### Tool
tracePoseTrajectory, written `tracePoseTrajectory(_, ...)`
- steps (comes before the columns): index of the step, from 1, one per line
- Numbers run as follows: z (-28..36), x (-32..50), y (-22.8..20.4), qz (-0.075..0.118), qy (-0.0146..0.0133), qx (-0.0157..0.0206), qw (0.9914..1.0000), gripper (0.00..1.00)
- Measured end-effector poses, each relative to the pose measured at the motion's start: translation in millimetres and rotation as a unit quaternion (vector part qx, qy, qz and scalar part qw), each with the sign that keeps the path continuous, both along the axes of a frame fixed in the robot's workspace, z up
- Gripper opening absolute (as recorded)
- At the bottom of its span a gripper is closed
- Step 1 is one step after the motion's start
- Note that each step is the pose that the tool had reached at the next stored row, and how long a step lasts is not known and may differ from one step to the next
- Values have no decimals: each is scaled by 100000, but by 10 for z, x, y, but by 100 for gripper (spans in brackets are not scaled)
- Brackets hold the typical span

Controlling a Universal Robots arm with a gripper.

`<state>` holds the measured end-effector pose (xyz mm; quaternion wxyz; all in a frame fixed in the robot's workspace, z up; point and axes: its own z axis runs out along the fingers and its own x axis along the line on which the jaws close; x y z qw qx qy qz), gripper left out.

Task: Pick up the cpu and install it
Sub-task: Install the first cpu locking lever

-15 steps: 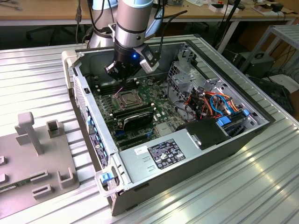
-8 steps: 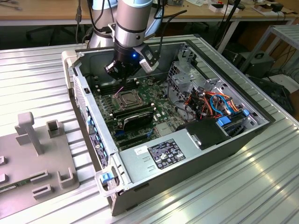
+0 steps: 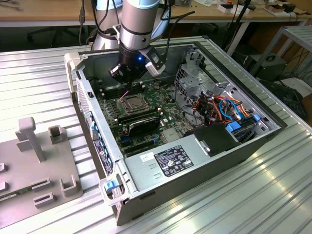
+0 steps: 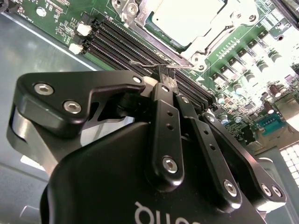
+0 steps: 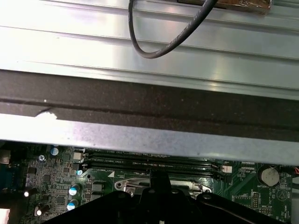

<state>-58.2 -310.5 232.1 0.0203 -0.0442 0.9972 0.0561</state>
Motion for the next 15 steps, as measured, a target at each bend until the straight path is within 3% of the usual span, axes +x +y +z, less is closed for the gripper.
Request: tracePoseTrajectory(15,-45,44,0,-2,-1,-1,100000,11)
